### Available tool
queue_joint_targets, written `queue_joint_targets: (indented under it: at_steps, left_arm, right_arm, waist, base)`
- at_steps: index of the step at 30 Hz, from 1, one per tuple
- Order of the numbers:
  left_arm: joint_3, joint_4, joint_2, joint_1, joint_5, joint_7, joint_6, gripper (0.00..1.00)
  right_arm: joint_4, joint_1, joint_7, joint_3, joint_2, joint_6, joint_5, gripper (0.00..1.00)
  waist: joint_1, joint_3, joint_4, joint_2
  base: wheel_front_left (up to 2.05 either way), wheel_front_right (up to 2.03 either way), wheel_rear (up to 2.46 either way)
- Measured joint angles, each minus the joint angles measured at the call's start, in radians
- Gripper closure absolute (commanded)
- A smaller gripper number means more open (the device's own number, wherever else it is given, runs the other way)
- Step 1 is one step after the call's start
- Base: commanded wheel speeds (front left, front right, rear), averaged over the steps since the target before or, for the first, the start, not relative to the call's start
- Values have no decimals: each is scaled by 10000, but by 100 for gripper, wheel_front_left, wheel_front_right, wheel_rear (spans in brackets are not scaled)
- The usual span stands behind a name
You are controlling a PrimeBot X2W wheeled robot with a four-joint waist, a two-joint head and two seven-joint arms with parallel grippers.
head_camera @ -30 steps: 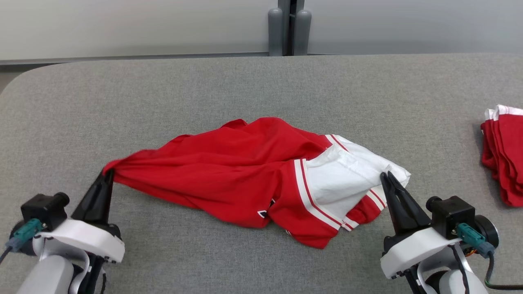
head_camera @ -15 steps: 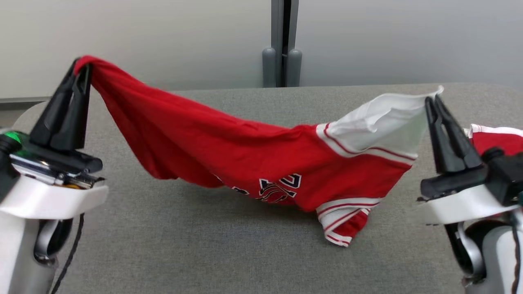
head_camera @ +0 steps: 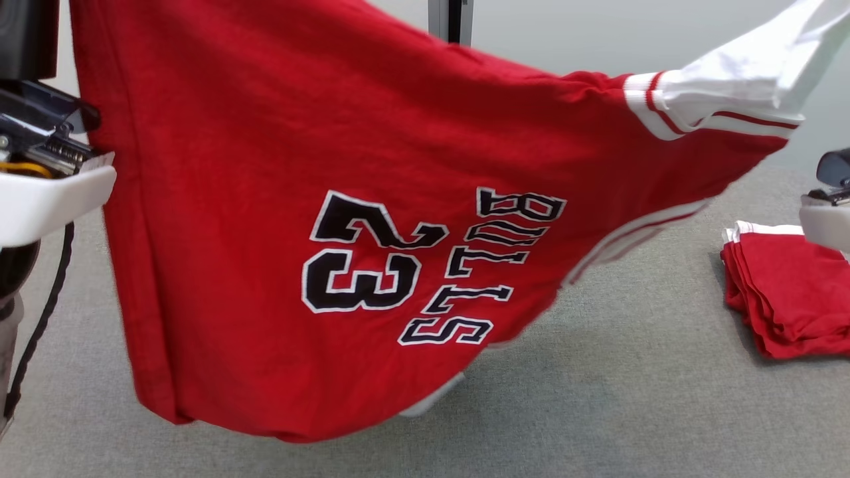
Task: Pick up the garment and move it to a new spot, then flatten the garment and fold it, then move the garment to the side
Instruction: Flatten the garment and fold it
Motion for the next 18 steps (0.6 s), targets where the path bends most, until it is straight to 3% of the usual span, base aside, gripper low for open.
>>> queue_joint_targets:
  at_steps: [9,18]
  left_arm:
    - [-240,1764,-238,-893,-704,107,-105,100]
    - [-917,6048,-341,-3861,-1313,-1020,-251,100]
  right_arm:
    - [1496,-1599,-90,322,-4,0,828,100]
    - [5444,-5737,-1135,1469,639,2,1160,100]
  waist:
    - [0,314,-50,0]
    - [0,1377,-125,0]
  base:
    - [0,0,0]
    - [0,0,0]
